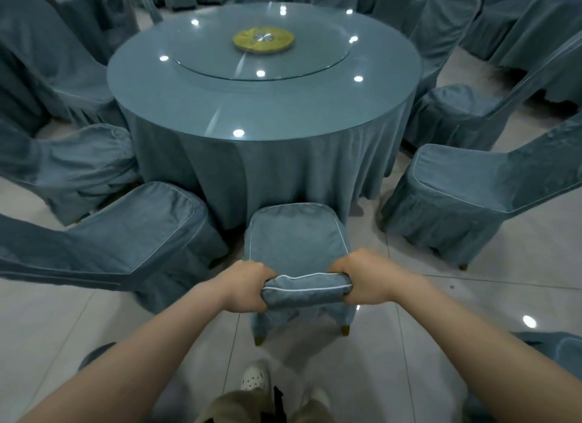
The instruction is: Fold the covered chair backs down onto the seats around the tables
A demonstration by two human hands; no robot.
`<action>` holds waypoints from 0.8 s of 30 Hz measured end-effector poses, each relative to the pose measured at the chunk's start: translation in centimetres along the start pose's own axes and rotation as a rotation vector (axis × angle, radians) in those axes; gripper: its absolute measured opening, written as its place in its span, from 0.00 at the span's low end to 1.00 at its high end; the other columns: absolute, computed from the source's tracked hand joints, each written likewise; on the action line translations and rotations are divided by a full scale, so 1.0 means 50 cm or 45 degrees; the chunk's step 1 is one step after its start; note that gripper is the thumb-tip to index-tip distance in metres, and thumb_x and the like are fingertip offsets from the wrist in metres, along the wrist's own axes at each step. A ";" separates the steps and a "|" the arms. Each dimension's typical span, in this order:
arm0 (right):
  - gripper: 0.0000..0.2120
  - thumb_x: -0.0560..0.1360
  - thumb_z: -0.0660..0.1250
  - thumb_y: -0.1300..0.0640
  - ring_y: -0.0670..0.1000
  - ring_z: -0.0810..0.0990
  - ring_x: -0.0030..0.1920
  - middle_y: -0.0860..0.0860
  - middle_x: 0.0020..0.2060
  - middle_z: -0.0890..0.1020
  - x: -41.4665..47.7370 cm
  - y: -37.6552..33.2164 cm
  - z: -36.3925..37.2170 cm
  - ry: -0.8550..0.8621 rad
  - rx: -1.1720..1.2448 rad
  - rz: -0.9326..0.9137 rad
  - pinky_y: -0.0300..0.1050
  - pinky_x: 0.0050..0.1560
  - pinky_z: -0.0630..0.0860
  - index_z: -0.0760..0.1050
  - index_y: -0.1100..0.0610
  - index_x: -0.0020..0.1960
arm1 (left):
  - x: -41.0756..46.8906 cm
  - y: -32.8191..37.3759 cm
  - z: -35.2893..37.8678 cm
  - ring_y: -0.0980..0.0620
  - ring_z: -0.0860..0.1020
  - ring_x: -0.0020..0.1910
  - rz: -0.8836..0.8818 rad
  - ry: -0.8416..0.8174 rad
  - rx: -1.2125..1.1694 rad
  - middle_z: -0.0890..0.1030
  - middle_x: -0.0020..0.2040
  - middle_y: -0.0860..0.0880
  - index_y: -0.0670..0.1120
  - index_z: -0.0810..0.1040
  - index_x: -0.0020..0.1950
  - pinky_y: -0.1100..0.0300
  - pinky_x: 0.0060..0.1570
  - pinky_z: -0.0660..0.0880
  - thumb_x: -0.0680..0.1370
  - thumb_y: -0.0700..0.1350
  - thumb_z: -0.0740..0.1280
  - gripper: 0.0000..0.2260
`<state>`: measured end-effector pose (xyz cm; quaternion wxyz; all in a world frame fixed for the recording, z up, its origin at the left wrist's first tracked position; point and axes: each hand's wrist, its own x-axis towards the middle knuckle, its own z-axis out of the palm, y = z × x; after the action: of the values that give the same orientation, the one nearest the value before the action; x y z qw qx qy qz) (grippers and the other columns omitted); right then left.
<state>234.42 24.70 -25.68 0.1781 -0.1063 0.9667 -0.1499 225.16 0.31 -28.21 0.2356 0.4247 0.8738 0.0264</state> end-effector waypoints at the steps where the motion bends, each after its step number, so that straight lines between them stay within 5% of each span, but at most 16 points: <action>1: 0.12 0.62 0.67 0.50 0.46 0.75 0.36 0.45 0.36 0.80 -0.002 -0.002 0.001 -0.017 0.026 0.007 0.38 0.31 0.65 0.77 0.48 0.45 | -0.004 0.000 -0.003 0.51 0.78 0.41 0.003 -0.036 -0.017 0.81 0.41 0.54 0.53 0.74 0.43 0.58 0.41 0.74 0.65 0.53 0.68 0.10; 5: 0.20 0.61 0.73 0.42 0.38 0.77 0.41 0.39 0.41 0.81 -0.007 0.007 -0.019 -0.206 0.297 0.088 0.32 0.39 0.71 0.78 0.44 0.52 | -0.001 -0.004 -0.045 0.54 0.78 0.44 0.008 -0.325 -0.250 0.80 0.45 0.55 0.53 0.77 0.51 0.59 0.44 0.75 0.66 0.54 0.74 0.15; 9: 0.21 0.72 0.69 0.40 0.29 0.75 0.50 0.35 0.51 0.78 -0.002 0.025 -0.042 -0.229 0.739 0.241 0.21 0.50 0.67 0.76 0.46 0.63 | 0.018 -0.015 -0.087 0.55 0.72 0.64 -0.011 -0.576 -0.646 0.74 0.65 0.53 0.49 0.69 0.71 0.60 0.66 0.67 0.76 0.54 0.68 0.25; 13: 0.18 0.77 0.63 0.46 0.40 0.76 0.56 0.44 0.57 0.80 0.023 0.043 -0.058 0.094 0.765 0.362 0.28 0.54 0.66 0.76 0.53 0.64 | 0.065 -0.027 -0.102 0.59 0.64 0.70 -0.101 -0.280 -0.842 0.67 0.72 0.54 0.50 0.63 0.74 0.65 0.69 0.56 0.79 0.55 0.60 0.25; 17: 0.18 0.78 0.63 0.48 0.39 0.75 0.54 0.45 0.57 0.80 0.052 0.061 -0.076 0.227 0.789 0.413 0.19 0.45 0.65 0.75 0.55 0.64 | 0.129 -0.039 -0.110 0.55 0.62 0.72 -0.158 -0.066 -0.901 0.62 0.75 0.48 0.46 0.57 0.76 0.63 0.70 0.57 0.79 0.54 0.61 0.29; 20: 0.21 0.78 0.63 0.47 0.40 0.74 0.59 0.46 0.62 0.78 0.066 0.083 -0.086 0.270 0.789 0.434 0.27 0.55 0.65 0.73 0.55 0.67 | 0.178 -0.049 -0.119 0.54 0.59 0.74 -0.172 -0.034 -0.882 0.58 0.76 0.49 0.46 0.52 0.77 0.56 0.74 0.55 0.78 0.55 0.62 0.32; 24: 0.23 0.78 0.63 0.45 0.44 0.73 0.64 0.48 0.65 0.75 0.060 0.147 -0.099 0.265 0.780 0.463 0.34 0.61 0.65 0.71 0.54 0.69 | 0.243 -0.035 -0.141 0.55 0.58 0.74 -0.173 0.011 -0.863 0.57 0.77 0.51 0.48 0.51 0.78 0.59 0.73 0.55 0.78 0.57 0.62 0.34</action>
<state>228.68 32.05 -24.61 0.1260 0.1414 0.8930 -0.4082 214.39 9.45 -27.11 0.3608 0.2630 0.8425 0.3014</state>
